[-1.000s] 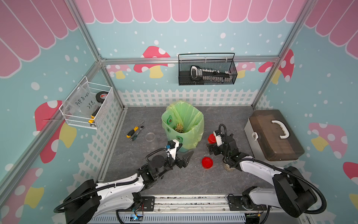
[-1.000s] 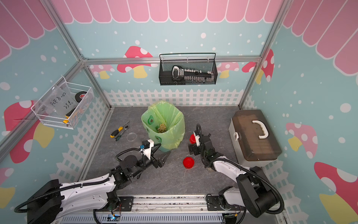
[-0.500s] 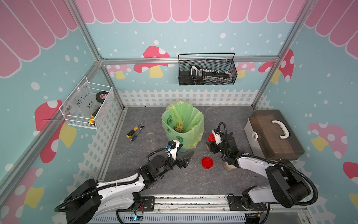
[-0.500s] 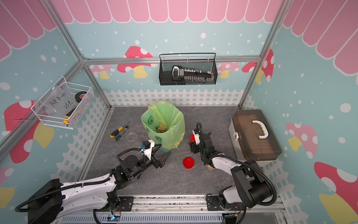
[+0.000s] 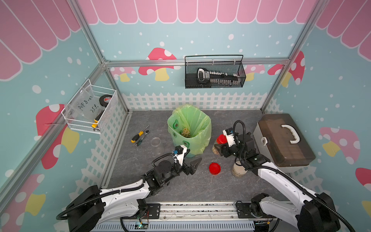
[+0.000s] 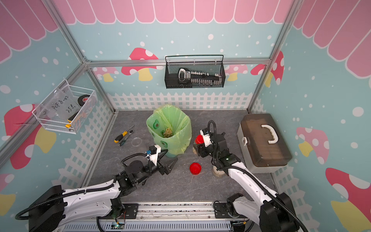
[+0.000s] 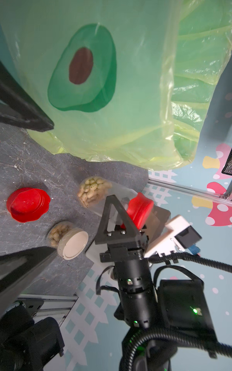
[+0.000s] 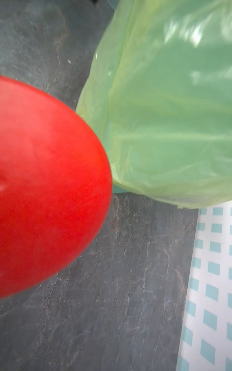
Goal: Empty moldy peanuts from jars
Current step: Pick up the jar from the center of the board.
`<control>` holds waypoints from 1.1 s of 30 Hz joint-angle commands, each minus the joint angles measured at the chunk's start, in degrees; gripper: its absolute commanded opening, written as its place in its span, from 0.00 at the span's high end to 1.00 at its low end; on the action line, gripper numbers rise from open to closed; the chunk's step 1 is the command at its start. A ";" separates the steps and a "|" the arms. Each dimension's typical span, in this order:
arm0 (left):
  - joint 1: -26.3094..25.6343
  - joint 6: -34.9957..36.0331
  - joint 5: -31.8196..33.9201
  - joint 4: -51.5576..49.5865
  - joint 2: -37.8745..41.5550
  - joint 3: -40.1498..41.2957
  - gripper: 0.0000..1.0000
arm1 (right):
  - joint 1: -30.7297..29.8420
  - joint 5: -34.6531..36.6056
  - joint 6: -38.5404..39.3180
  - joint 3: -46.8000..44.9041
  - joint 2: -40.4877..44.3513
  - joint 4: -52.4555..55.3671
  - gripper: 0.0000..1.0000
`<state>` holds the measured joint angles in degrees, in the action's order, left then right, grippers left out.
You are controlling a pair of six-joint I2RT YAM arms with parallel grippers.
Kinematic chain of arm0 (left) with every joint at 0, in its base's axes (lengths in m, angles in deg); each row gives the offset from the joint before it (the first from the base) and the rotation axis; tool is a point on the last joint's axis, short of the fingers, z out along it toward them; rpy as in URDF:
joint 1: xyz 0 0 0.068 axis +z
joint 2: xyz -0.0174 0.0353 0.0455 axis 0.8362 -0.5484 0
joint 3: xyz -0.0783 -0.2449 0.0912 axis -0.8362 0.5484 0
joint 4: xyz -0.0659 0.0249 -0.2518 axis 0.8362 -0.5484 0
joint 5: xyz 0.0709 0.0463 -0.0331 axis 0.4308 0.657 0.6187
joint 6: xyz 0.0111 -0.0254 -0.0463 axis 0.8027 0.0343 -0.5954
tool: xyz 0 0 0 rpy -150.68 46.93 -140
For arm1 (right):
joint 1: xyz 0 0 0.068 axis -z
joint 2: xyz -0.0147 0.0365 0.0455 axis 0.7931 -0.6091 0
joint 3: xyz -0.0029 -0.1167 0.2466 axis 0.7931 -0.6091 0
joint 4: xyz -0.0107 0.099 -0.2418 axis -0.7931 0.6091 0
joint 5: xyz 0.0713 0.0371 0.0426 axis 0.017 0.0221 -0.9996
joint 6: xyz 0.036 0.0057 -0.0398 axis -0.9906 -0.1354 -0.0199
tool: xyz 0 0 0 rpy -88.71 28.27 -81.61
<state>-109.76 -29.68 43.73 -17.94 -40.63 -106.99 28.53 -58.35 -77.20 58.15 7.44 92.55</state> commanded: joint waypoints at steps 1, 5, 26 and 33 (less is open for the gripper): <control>-0.05 0.46 -2.57 -3.05 1.17 -2.94 0.09 | 0.30 -7.39 1.87 3.86 1.15 9.23 0.39; 0.58 1.73 -6.72 -9.22 1.68 -6.01 0.04 | 0.30 -12.92 3.22 7.77 3.05 13.80 0.39; 2.28 3.61 -28.44 -22.70 -2.22 -19.73 0.01 | -4.04 -42.21 6.77 20.51 3.97 18.19 0.39; 2.30 4.44 -29.11 -24.14 -4.29 -20.47 0.02 | -9.99 -41.45 10.33 23.43 -0.29 20.85 0.39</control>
<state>-107.81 -26.51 16.26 -40.26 -44.10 -125.96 20.49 -98.18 -70.51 79.04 8.05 111.79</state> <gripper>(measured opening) 0.985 0.698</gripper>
